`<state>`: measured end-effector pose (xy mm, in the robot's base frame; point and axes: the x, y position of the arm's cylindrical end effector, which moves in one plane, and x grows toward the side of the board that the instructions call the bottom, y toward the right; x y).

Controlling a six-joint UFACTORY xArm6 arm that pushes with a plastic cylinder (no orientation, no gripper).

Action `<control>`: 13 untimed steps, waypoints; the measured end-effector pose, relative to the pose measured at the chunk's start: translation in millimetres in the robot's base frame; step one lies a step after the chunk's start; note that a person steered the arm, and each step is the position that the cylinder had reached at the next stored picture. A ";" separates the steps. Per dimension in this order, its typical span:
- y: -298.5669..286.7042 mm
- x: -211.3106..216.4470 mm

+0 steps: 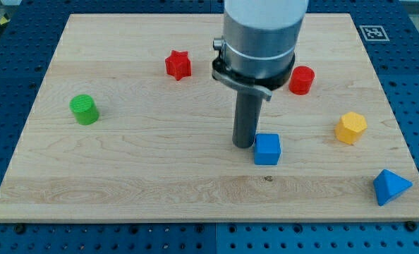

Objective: Move the cube close to the triangle

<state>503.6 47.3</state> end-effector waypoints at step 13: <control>104.0 76.6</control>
<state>580.2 151.3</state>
